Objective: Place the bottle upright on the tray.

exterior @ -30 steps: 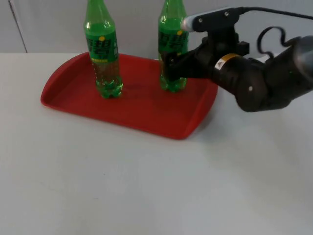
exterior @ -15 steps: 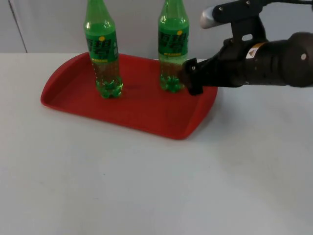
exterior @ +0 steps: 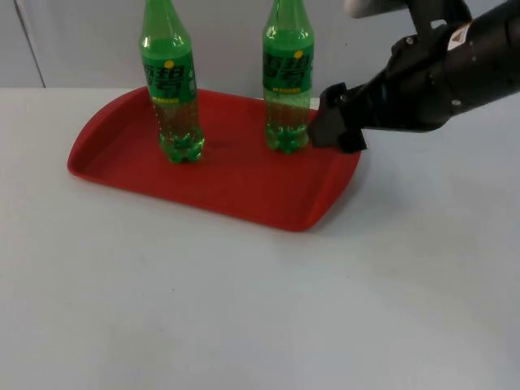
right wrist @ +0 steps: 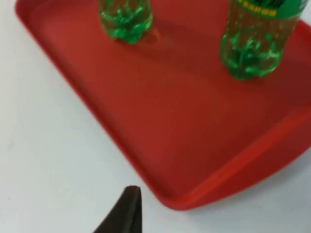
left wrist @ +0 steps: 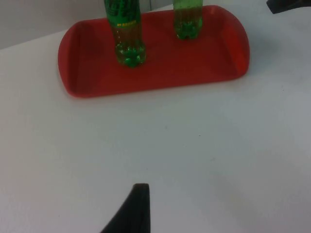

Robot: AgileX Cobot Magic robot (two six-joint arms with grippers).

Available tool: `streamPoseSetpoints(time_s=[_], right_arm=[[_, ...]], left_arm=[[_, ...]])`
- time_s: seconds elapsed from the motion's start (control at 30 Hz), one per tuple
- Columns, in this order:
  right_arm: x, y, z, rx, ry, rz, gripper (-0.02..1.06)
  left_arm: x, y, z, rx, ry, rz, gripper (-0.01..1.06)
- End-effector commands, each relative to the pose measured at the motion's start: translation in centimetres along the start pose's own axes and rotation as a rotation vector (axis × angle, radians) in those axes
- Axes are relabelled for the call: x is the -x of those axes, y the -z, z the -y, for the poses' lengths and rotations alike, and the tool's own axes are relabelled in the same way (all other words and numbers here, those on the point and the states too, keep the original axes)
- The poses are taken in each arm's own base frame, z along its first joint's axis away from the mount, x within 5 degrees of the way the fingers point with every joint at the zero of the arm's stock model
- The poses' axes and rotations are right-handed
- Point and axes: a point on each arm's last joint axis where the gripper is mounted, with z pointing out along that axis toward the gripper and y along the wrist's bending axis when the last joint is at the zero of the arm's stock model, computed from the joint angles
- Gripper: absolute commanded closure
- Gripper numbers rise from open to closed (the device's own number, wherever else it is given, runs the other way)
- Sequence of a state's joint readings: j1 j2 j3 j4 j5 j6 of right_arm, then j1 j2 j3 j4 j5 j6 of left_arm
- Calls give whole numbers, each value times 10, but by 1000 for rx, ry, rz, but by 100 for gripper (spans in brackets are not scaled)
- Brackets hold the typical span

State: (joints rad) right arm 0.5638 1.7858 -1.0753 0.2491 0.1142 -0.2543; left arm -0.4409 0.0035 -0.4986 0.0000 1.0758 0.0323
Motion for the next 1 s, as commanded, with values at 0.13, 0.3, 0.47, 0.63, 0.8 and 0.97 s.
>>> streamPoseSetpoints(time_s=[0.13, 0.3, 0.47, 0.63, 0.8, 0.97], right_arm=[[6, 22, -5, 26, 31, -24, -1], [5, 47, -6, 27, 42, 4, -1], [-4, 74, -6, 21, 46, 48, -1], [-14, 100, -7, 21, 47, 73, -1], [-21, 126, -7, 22, 56, 115, -1], [-22, 149, -8, 20, 96, 166, -1]], left_arm=[[-1, 0, -1, 1, -5, 1, 0], [-1, 0, -1, 1, -5, 1, 0], [-1, 0, -1, 1, -5, 1, 0], [-1, 0, -1, 1, -5, 1, 0], [-1, 0, -1, 1, -5, 1, 0], [-1, 0, -1, 1, -5, 1, 0]])
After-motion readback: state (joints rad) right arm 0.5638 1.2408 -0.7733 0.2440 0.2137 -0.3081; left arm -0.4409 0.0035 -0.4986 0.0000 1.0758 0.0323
